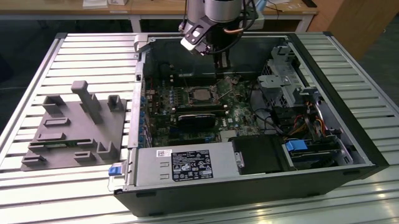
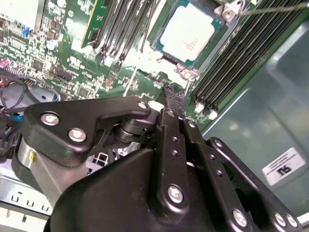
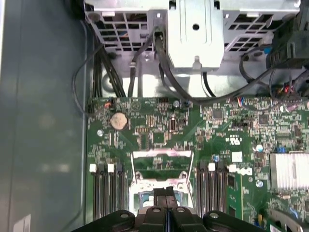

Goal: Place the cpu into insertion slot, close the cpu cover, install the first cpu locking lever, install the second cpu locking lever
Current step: 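Close the cpu cover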

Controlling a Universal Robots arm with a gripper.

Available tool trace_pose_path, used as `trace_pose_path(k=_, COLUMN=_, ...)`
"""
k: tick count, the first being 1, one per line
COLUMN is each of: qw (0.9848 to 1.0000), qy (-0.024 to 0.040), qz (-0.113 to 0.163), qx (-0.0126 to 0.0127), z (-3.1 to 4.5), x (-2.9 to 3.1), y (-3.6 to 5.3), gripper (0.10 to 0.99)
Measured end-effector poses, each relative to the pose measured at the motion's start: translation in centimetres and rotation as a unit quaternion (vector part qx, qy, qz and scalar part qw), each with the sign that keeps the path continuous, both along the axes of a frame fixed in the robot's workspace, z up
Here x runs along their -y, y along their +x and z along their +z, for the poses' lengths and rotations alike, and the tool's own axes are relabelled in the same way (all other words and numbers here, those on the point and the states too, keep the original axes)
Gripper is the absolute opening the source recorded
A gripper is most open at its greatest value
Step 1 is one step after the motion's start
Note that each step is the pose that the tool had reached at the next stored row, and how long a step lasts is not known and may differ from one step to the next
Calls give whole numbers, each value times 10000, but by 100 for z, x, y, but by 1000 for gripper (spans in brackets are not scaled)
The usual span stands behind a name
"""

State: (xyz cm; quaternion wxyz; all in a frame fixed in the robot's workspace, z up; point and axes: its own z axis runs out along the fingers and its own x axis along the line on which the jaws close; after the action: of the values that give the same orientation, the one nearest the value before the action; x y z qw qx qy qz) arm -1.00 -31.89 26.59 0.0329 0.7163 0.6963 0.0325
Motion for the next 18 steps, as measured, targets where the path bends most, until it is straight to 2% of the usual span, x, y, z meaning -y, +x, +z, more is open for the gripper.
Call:
trace_pose_path(k=11, qw=10000, qy=-5, qz=-52, qx=-4, z=-1, x=-3, y=208, gripper=102)
trace_pose_path(k=13, qw=10000, qy=-6, qz=-77, qx=-6, z=-3, x=-5, y=314, gripper=102)
trace_pose_path(k=18, qw=10000, qy=-5, qz=-98, qx=-8, z=-6, x=-8, y=413, gripper=102)
